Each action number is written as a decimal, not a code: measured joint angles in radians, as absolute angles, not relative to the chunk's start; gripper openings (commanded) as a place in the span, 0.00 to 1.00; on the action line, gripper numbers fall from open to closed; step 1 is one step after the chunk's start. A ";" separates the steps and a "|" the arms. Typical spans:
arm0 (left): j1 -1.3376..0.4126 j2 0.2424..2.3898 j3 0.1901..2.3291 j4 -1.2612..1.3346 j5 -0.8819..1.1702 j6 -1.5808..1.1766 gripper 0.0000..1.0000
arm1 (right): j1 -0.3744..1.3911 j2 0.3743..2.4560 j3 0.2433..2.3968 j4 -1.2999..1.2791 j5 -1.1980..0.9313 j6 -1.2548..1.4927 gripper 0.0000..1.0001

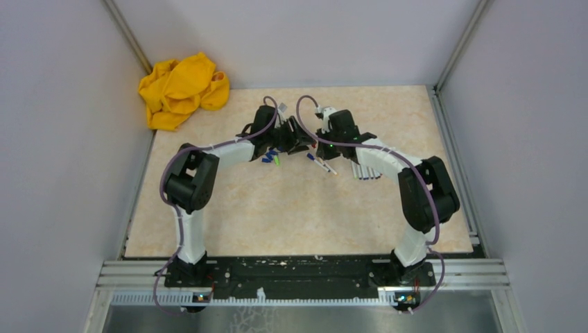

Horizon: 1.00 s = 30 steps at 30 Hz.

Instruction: Open the pen caps

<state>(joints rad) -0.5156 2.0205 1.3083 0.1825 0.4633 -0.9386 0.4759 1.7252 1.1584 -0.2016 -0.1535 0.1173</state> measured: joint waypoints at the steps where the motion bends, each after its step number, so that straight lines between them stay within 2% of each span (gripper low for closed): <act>1: -0.516 2.021 1.308 0.190 0.468 -0.945 0.55 | 0.476 1.725 1.158 -0.200 -0.160 0.121 0.00; 11: -0.516 2.027 1.308 0.228 0.479 -0.979 0.50 | 0.476 1.725 1.158 -0.167 -0.213 0.150 0.00; 22: -0.516 2.027 1.303 0.239 0.464 -1.000 0.32 | 0.476 1.698 1.130 -0.153 -0.235 0.161 0.00; 26: -0.516 2.027 1.301 0.252 0.460 -1.002 0.24 | 0.476 1.682 1.125 -0.149 -0.240 0.162 0.00; 30: -0.516 2.027 1.299 0.271 0.462 -1.010 0.07 | 0.476 1.673 1.123 -0.149 -0.241 0.168 0.00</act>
<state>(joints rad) -0.5156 2.0274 1.2987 0.2714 0.4622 -1.0096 0.4759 1.6730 1.1233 -0.1493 -0.2413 0.1684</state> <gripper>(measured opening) 0.228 0.027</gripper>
